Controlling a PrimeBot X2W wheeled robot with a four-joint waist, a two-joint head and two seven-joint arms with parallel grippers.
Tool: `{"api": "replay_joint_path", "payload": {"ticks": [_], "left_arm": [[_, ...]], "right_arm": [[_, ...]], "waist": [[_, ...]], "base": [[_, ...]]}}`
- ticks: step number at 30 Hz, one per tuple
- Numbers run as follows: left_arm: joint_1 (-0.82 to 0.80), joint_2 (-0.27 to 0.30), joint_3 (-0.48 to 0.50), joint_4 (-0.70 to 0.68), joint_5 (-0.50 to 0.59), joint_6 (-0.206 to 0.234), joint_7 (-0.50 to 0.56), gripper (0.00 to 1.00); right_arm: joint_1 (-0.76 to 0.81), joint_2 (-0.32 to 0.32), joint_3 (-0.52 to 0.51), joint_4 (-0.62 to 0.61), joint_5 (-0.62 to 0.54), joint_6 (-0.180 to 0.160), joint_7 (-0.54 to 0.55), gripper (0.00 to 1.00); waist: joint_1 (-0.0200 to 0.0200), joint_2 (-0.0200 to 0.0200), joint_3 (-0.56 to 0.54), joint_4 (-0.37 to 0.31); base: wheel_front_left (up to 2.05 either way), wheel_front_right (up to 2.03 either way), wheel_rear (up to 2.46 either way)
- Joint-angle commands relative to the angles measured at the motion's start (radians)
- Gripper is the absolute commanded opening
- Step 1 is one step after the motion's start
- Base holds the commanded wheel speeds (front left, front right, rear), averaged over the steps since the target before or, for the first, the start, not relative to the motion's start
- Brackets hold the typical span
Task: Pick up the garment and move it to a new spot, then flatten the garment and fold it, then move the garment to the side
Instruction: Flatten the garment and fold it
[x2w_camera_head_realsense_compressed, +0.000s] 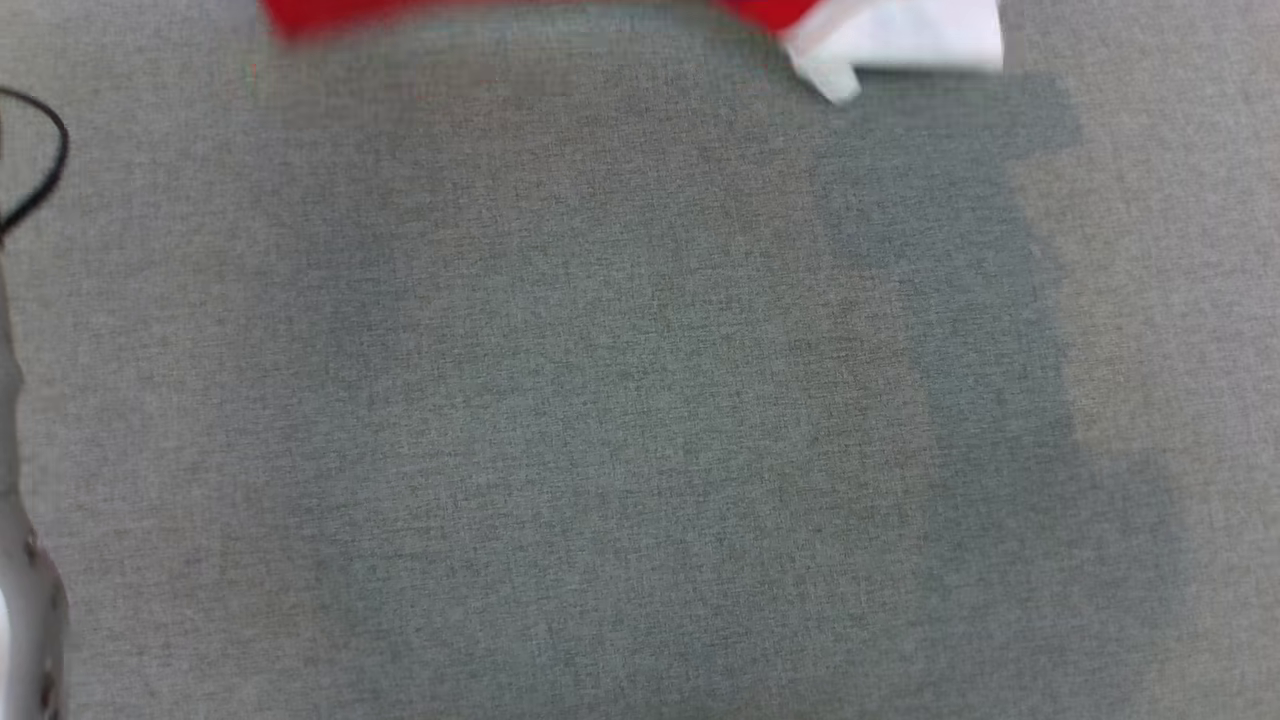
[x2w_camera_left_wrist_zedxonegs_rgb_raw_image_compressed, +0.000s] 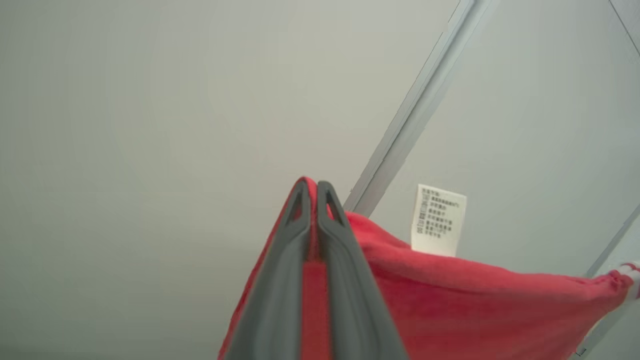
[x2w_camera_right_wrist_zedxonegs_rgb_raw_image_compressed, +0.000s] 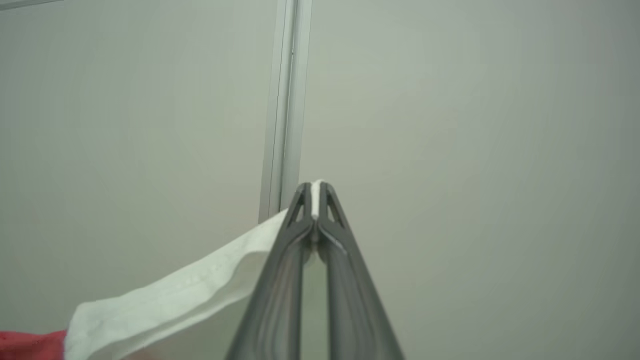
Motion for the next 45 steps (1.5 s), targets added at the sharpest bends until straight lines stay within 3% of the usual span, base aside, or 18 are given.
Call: {"api": "replay_joint_path", "payload": {"ticks": [1,6,11,18,22,27,34,39,45], "left_arm": [[-0.031,-0.004,-0.002,0.014,0.004,-0.012,-0.022,0.0],[-0.082,-0.008,0.006,0.074,0.017,-0.052,-0.121,0.0],[-0.003,0.015,-0.017,0.138,0.038,-0.074,-0.182,0.0],[0.197,0.0,-0.063,0.285,0.043,-0.083,-0.283,0.0],[0.333,-0.025,-0.117,0.347,0.042,-0.088,-0.306,0.0],[0.507,-0.034,-0.183,0.359,-0.006,-0.088,-0.319,0.0],[0.732,-0.034,-0.25,0.339,-0.042,-0.086,-0.317,0.0],[0.852,-0.04,-0.287,0.283,-0.032,-0.055,-0.294,0.0],[0.963,-0.023,-0.338,0.171,-0.009,0.016,-0.224,0.0]], "right_arm": [[-0.031,-0.009,-0.014,0.012,-0.011,0.0,-0.025,0.0],[-0.08,-0.014,-0.033,0.068,-0.052,0.0,-0.075,0.0],[0.013,-0.011,0.003,0.13,-0.051,0.0,-0.085,0.0],[0.278,0.031,0.097,0.226,0.011,0.0,-0.009,0.0],[0.457,0.03,0.067,0.211,0.056,0.0,0.046,0.0],[0.695,0.038,0.022,0.125,0.046,0.0,0.184,0.0],[1.014,0.114,-0.071,-0.075,-0.006,0.0,0.375,0.0],[1.205,0.161,-0.119,-0.222,-0.045,0.0,0.508,0.0],[1.373,0.192,-0.152,-0.369,-0.087,0.0,0.671,0.0]], "waist": [[-0.0003,0.0,-0.001,0.002],[-0.0003,0.0,0.012,0.003],[-0.0003,0.0,0.039,-0.02],[-0.0003,0.0,0.025,-0.046],[-0.0003,0.0,-0.036,-0.039],[-0.0003,0.0,-0.138,-0.027],[-0.0003,0.0,-0.305,0.007],[-0.0003,0.0,-0.388,0.037],[-0.0003,0.0,-0.423,0.066]], "base": [[0.0,0.0,0.0],[0.0,0.0,0.0],[0.0,0.0,0.0],[0.0,0.0,0.0],[0.0,0.0,0.0],[0.0,0.0,0.0],[0.0,0.0,0.0],[0.0,0.0,0.0],[0.0,0.0,0.0]]}}
